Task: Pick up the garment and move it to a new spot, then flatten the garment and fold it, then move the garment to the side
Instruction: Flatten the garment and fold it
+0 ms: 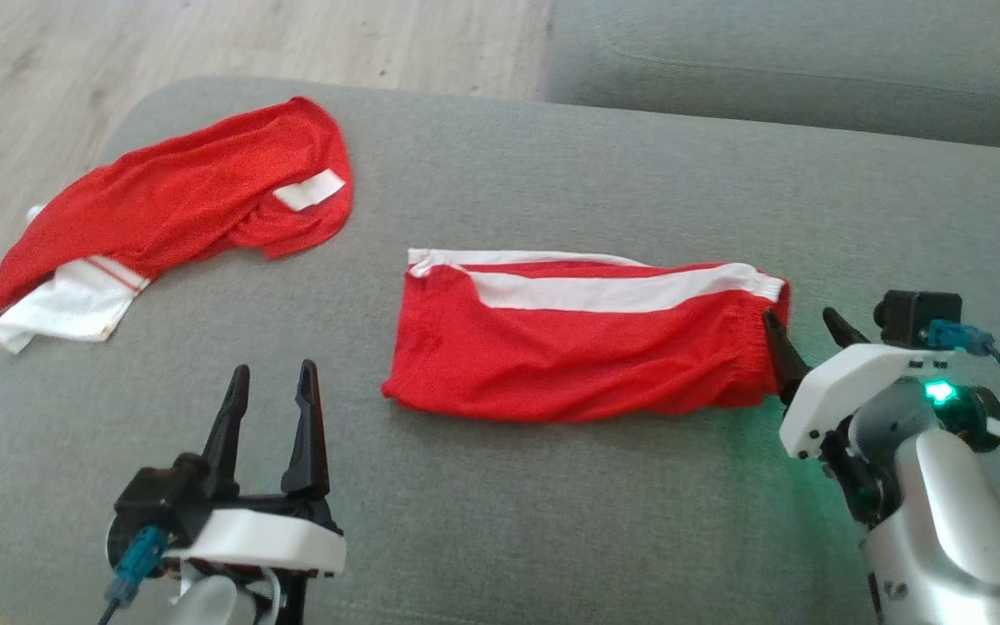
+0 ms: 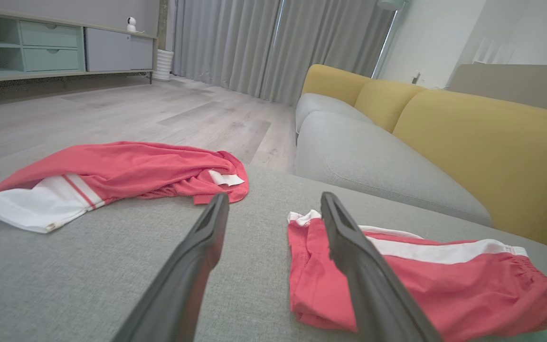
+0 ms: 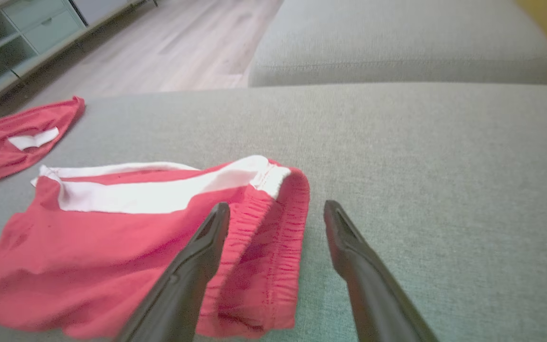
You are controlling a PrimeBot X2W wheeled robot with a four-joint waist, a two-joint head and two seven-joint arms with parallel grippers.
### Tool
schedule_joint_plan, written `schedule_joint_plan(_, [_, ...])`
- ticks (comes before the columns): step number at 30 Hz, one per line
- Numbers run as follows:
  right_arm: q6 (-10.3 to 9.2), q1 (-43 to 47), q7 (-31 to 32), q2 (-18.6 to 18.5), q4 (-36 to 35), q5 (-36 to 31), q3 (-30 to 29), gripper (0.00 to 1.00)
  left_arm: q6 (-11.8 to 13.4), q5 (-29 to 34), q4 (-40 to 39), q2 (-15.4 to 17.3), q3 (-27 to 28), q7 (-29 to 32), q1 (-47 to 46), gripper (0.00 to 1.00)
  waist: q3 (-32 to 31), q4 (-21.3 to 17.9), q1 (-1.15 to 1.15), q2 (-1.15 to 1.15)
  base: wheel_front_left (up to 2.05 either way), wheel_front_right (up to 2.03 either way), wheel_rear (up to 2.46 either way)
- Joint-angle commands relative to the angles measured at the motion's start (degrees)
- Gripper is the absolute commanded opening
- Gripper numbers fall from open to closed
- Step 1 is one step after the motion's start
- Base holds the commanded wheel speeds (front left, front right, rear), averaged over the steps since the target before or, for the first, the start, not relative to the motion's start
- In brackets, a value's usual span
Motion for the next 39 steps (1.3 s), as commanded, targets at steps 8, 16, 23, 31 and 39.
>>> schedule_joint_plan(8, [0.43, -7.54, 6.35, -0.13, 9.20, -2.54, -3.24, 1.00, 0.12, 0.18, -1.51, -0.77, 1.81, -0.70, -2.08, 1.00, 2.17, 4.47, 0.00, 0.00, 0.00, 0.00, 0.00])
schedule_joint_plan(16, [0.43, -10.06, 10.55, -0.13, 15.20, 1.09, -3.93, 0.75, -0.27, 0.64, -0.79, -1.54, 2.02, -1.00, -2.49, 1.00, 3.02, 5.66, 0.00, 0.00, 0.00, 0.00, 0.00])
schedule_joint_plan(23, [0.43, -11.96, 11.31, -0.18, 16.78, 5.57, -2.21, 0.00, -0.50, 1.30, -0.51, -1.83, 1.48, -1.10, -2.46, 1.00, 2.71, 3.86, 0.00, 0.00, 0.00, 0.00, 0.00])
schedule_joint_plan(31, [0.43, -11.89, 14.97, -6.65, 13.21, 10.91, -1.31, 0.00, -0.62, 1.76, -0.53, -2.19, 0.17, -0.85, -2.50, 1.00, 1.84, -1.15, 0.00, 0.00, 0.00, 0.00, 0.00])
schedule_joint_plan(39, [0.43, -7.67, 19.12, -11.75, 6.66, 14.16, -0.81, 0.00, -0.50, 1.81, -0.36, -2.42, -0.48, -0.70, -2.67, 1.00, 1.96, -4.54, 0.00, 0.00, 0.00, 0.00, 0.00])
